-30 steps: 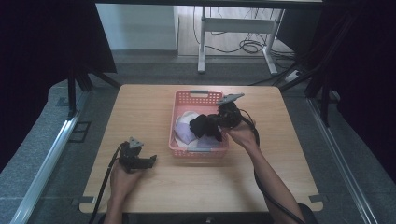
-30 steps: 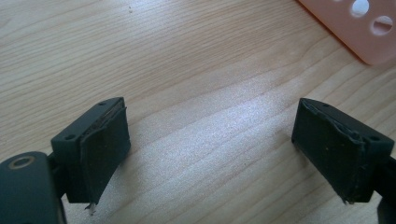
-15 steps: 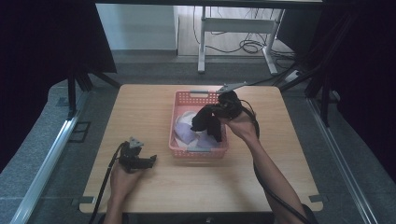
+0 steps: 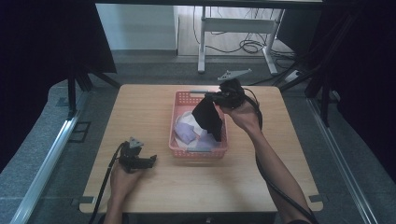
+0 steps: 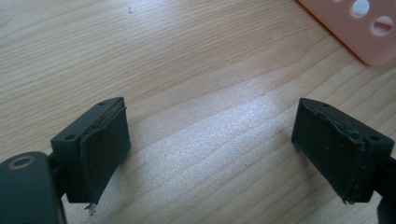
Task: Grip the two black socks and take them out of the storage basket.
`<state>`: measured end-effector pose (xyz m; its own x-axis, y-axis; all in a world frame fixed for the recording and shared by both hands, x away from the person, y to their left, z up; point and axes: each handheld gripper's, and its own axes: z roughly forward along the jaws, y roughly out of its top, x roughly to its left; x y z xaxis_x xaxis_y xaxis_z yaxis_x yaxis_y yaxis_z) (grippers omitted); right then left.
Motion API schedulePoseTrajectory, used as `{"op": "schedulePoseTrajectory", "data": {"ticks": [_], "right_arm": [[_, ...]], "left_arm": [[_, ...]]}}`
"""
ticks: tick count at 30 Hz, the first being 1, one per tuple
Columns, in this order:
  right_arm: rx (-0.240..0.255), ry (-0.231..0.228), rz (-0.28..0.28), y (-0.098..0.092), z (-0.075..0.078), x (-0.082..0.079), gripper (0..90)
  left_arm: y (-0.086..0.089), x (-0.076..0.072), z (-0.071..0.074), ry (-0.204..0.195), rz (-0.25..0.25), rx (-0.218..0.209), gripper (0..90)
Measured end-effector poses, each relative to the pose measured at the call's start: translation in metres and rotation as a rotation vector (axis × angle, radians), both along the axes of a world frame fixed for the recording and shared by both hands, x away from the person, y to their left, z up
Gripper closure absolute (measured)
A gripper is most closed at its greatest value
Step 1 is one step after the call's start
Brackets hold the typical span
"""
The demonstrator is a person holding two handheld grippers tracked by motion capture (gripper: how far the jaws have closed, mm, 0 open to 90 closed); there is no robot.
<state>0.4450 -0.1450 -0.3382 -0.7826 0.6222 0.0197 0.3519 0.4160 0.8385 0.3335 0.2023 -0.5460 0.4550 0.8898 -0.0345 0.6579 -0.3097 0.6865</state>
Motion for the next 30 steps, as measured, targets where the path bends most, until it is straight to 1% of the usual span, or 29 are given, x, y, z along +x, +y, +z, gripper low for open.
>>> {"op": "schedulePoseTrajectory", "data": {"ticks": [5, 9, 17, 21, 24, 27, 30], "right_arm": [[0.014, -0.019, -0.006, -0.003, 0.015, 0.0, 85.4], [0.019, -0.035, -0.022, -0.009, 0.026, 0.0, 85.4], [0.024, -0.061, -0.086, -0.029, 0.045, 0.0, 85.4], [0.009, -0.079, -0.117, -0.042, 0.05, 0.0, 85.4], [0.011, -0.082, -0.148, -0.052, 0.052, 0.001, 85.4], [0.001, -0.088, -0.181, -0.064, 0.053, 0.003, 85.3], [-0.001, -0.085, -0.215, -0.077, 0.052, 0.004, 85.4]], "left_arm": [[0.0, 0.0, 0.0, 0.0, 0.0, 0.0, 10.9], [0.0, 0.0, 0.0, 0.003, -0.001, 0.001, 10.9], [0.0, 0.0, 0.0, 0.003, -0.001, 0.001, 10.9], [0.0, 0.0, 0.0, 0.003, -0.001, 0.001, 10.9], [0.0, 0.0, 0.0, 0.003, -0.001, 0.0, 10.9], [0.0, 0.0, 0.0, 0.003, -0.001, 0.001, 10.9], [0.0, 0.0, 0.0, 0.003, -0.001, 0.001, 10.9]]}}
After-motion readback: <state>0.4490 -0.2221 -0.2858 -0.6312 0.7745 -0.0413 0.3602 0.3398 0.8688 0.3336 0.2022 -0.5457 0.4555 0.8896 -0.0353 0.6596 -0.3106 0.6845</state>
